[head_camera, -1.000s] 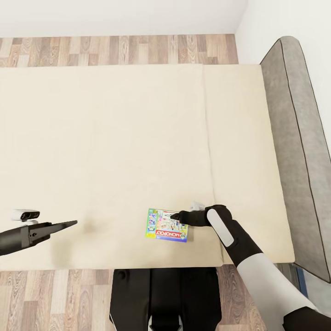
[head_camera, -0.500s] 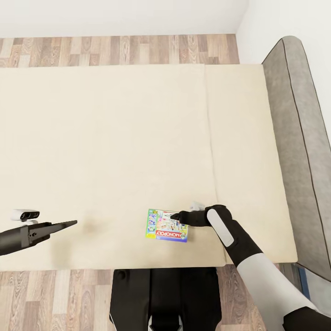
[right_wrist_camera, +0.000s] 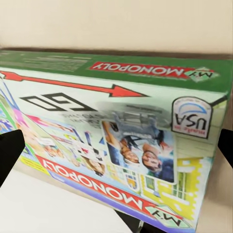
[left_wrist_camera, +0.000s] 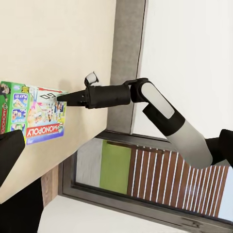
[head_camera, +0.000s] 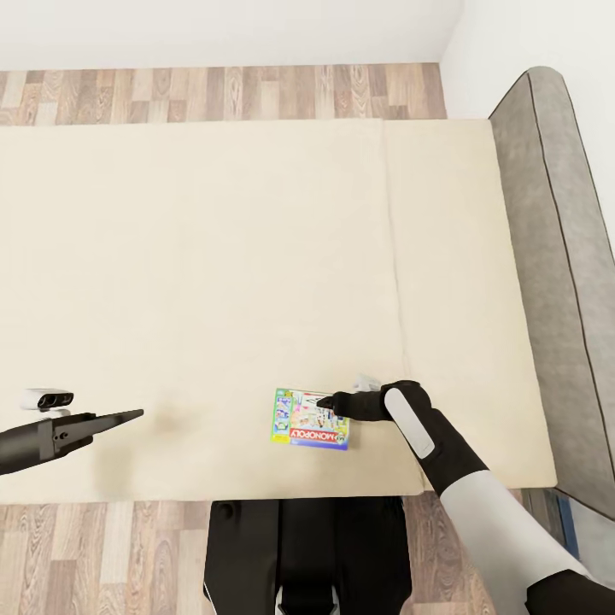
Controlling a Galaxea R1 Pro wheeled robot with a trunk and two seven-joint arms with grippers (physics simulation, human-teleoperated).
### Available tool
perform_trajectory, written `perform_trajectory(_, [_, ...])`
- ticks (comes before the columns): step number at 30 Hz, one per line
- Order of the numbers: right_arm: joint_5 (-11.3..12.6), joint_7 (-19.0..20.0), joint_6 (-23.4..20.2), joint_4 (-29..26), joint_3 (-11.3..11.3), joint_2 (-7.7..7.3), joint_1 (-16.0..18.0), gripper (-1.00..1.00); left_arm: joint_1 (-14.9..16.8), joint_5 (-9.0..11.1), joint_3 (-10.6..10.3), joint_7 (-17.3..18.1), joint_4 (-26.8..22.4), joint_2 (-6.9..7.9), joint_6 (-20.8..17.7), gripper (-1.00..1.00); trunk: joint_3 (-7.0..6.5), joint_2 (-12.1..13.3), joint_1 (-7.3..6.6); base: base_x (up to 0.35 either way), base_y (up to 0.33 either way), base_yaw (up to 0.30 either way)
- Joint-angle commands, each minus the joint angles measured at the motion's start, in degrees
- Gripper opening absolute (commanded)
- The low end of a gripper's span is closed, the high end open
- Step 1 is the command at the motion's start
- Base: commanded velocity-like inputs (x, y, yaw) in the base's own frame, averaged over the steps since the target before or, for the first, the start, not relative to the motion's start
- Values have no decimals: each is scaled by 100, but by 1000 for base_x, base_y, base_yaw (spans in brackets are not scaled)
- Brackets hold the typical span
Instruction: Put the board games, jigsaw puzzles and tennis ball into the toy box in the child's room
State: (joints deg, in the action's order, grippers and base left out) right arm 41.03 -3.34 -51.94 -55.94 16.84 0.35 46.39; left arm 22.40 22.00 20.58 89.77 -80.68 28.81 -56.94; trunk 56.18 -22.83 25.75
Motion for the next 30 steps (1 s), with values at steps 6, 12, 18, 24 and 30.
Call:
perform_trajectory(6, [37, -35, -18, -5, 3, 0, 2, 100, 1, -3, -1, 23, 0, 3, -62, 100, 6, -9, 4, 0, 163, 0])
perform_trajectory(12, [37, -34, -26, -5, 3, 0, 2, 100, 1, -3, -1, 23, 0, 2, -62, 100, 6, -9, 4, 0, 192, 0])
perform_trajectory(18, [37, -29, -34, -5, 3, 0, 2, 100, 1, -3, -1, 23, 0, 2, -62, 100, 6, -9, 4, 0, 195, 0])
perform_trajectory(24, [37, -27, -43, -5, 3, 0, 2, 100, 1, -3, -1, 23, 0, 2, -62, 100, 6, -9, 4, 0, 193, 0])
perform_trajectory(30, [37, -26, -44, -6, 3, 0, 2, 100, 1, -3, -1, 23, 0, 4, -62, 100, 6, -9, 4, 0, 189, 0])
